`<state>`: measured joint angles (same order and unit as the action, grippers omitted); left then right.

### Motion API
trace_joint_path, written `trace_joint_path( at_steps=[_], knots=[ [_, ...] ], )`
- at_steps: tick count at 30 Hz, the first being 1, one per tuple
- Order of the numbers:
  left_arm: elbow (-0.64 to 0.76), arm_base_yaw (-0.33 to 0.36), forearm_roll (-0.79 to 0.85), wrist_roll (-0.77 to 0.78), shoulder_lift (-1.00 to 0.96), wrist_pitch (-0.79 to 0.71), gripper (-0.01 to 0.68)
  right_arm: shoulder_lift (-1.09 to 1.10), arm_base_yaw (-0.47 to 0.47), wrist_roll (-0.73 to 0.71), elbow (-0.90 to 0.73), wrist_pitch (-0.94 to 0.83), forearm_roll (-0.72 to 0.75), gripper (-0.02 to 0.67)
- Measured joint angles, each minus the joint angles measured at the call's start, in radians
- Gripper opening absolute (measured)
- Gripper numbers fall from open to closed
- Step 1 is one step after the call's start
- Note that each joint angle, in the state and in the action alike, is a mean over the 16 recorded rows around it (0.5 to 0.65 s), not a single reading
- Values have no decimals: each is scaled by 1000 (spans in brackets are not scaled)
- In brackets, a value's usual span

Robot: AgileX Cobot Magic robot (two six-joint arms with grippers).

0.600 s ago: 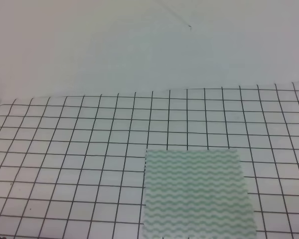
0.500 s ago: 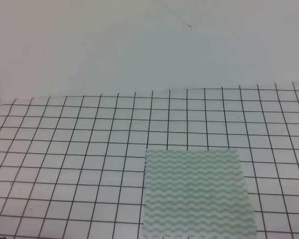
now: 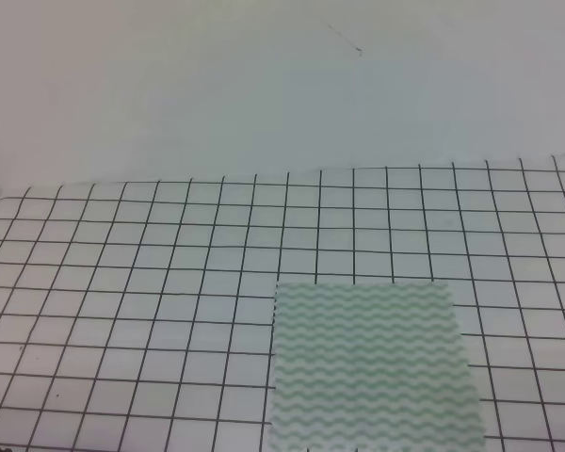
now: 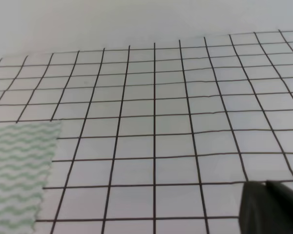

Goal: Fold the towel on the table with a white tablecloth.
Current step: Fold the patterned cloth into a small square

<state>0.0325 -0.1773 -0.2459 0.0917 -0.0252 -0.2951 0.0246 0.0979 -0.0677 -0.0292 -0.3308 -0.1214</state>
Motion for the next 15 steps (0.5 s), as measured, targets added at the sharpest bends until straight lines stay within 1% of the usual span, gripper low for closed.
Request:
trace_joint_path(
  at_steps=[5,9,12,15],
  knots=[
    [0,0,-35,0,0,3,0,0,0,2,0,22,-20,-3],
    [0,0,-112,0,0,16,0,0,0,21,0,59,-61,-3],
    [0,0,-189,0,0,26,0,0,0,50,0,98,-120,-3],
    [0,0,-295,0,0,39,0,0,0,94,0,143,-219,-3]
  ],
)
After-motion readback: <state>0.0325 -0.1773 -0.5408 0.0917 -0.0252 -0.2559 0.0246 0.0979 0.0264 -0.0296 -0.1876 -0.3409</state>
